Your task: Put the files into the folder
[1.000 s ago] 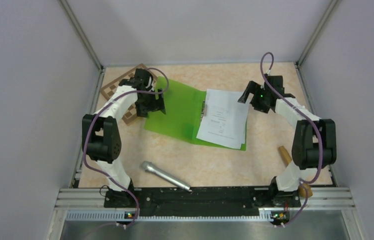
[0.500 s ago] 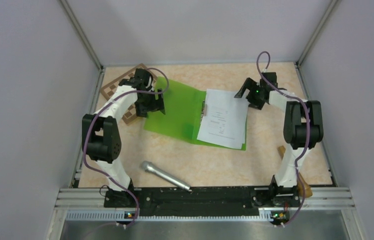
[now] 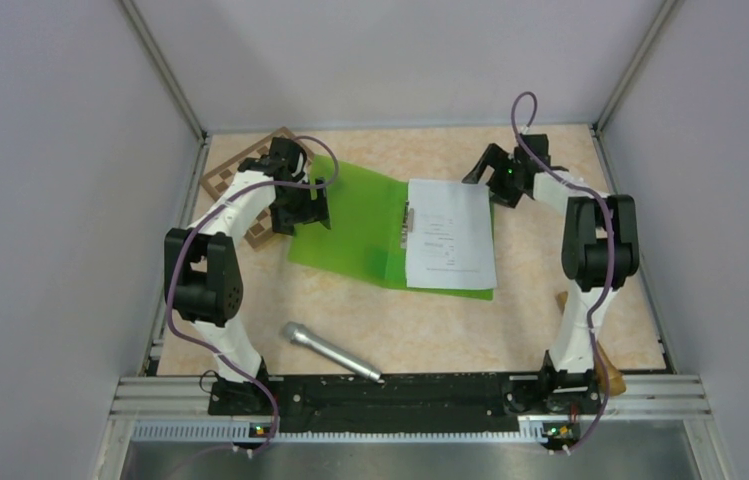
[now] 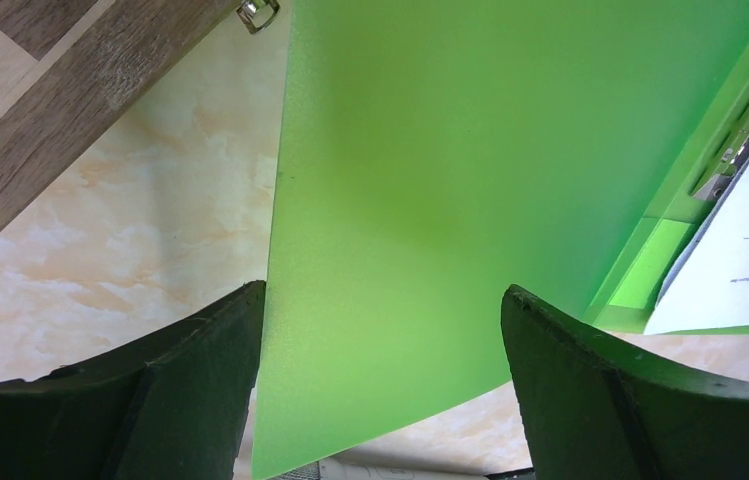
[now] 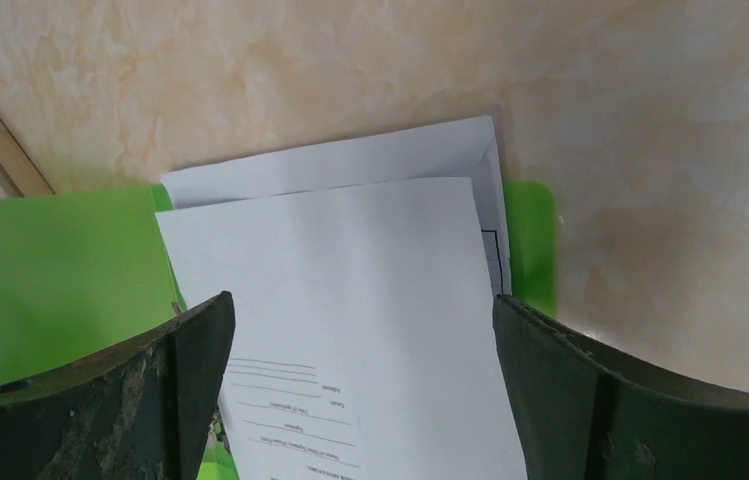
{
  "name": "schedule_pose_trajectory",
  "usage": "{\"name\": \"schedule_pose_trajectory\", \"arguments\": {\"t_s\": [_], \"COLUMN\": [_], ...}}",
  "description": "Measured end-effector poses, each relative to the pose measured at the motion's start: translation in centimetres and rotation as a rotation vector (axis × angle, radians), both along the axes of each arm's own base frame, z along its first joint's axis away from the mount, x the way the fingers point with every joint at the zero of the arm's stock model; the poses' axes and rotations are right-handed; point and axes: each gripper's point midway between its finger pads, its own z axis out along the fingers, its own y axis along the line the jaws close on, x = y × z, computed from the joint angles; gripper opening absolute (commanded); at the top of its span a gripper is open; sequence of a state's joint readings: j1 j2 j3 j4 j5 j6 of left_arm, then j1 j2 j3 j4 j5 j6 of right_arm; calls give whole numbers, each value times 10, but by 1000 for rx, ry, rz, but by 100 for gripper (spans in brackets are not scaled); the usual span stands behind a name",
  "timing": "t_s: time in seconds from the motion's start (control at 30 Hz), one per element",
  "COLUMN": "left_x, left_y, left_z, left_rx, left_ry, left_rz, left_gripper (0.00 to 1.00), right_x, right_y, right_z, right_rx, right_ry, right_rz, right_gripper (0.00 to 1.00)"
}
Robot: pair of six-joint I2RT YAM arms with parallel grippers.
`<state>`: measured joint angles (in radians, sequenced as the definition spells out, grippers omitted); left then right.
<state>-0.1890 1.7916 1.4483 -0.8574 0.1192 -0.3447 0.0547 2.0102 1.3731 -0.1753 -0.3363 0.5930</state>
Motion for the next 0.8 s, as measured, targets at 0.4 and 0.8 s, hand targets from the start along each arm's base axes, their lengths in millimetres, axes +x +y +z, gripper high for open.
{"name": "schedule_pose_trajectory", "arguments": {"t_s": [0.4, 0.8], "left_x": [-1, -2], "left_y": [1, 1], "left_z": [0, -1], "left_rx": [5, 8], "left_ry": [2, 9], "left_rz": [-2, -2], "left_gripper": [90, 90], "right_x": [65, 89], "right_y": [-11, 25], "right_z": [23, -8], "right_rx": [-94, -110], "right_ry": [-80, -38], "right_rz": [-54, 18], "right_gripper": [98, 98]}}
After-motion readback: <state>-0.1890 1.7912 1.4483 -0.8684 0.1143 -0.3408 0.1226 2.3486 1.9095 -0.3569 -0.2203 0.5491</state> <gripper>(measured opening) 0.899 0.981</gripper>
